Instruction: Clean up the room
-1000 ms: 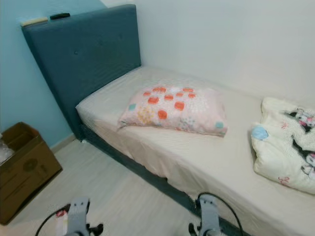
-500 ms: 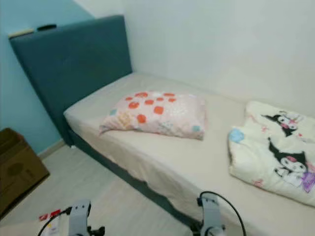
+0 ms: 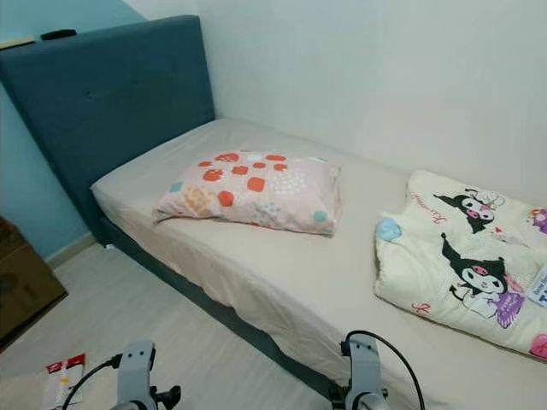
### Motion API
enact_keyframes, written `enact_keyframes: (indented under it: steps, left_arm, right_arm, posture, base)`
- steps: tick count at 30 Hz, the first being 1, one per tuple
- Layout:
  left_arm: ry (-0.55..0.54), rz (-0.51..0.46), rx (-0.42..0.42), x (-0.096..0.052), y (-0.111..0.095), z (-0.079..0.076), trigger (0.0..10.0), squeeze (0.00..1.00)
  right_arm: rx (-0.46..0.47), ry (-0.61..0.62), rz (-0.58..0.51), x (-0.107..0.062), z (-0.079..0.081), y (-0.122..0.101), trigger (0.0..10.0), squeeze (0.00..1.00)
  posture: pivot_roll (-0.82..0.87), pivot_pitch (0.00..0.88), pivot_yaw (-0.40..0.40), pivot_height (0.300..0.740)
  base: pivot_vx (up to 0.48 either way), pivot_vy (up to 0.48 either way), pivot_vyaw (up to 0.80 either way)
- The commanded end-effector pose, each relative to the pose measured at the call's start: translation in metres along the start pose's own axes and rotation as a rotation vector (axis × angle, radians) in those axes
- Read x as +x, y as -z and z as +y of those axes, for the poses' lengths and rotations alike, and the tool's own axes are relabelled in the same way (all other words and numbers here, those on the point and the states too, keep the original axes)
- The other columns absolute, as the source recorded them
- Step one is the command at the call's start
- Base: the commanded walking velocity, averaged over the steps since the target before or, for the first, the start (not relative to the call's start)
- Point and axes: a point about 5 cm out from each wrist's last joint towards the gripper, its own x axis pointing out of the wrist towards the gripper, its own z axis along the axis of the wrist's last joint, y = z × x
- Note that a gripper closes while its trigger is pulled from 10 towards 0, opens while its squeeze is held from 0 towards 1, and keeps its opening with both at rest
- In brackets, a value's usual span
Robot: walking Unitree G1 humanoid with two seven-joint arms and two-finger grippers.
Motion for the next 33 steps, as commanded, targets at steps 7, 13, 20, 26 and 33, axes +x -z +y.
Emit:
enact_keyframes:
  steps: [7,13,20,26,33]
  left_arm:
    - [0.007,0.012,0.013,0.000,0.002,0.000,10.0,0.00]
    - [0.008,0.010,0.017,0.000,0.000,0.001,10.0,0.00]
    - [0.011,0.008,0.021,0.000,-0.001,0.001,10.0,0.00]
    - [0.018,0.009,0.019,0.000,-0.001,-0.001,10.0,0.00]
    - [0.011,-0.007,-0.033,0.000,-0.002,-0.001,10.0,0.00]
  right_arm:
    - [0.020,0.000,-0.034,0.001,0.000,-0.008,10.0,0.00]
    - [0.035,0.004,-0.074,0.002,0.000,-0.020,10.0,0.00]
    - [0.028,0.002,-0.091,0.002,0.001,-0.026,10.0,0.00]
    - [0.032,0.012,-0.107,0.002,-0.001,-0.030,10.0,0.00]
    - [0.029,0.012,-0.100,0.002,0.000,-0.028,10.0,0.00]
  posture:
    - [0.06,0.000,-0.028,0.740]
    - [0.06,0.000,-0.025,0.740]
    - [0.07,0.000,-0.026,0.740]
    - [0.06,0.000,-0.028,0.740]
    - [0.06,0.000,-0.030,0.740]
  base:
    - [0.000,-0.137,0.00]
    - [0.000,-0.160,0.00]
    - [0.000,-0.137,0.00]
    - [0.000,-0.400,0.00]
    - [0.000,-0.343,0.00]
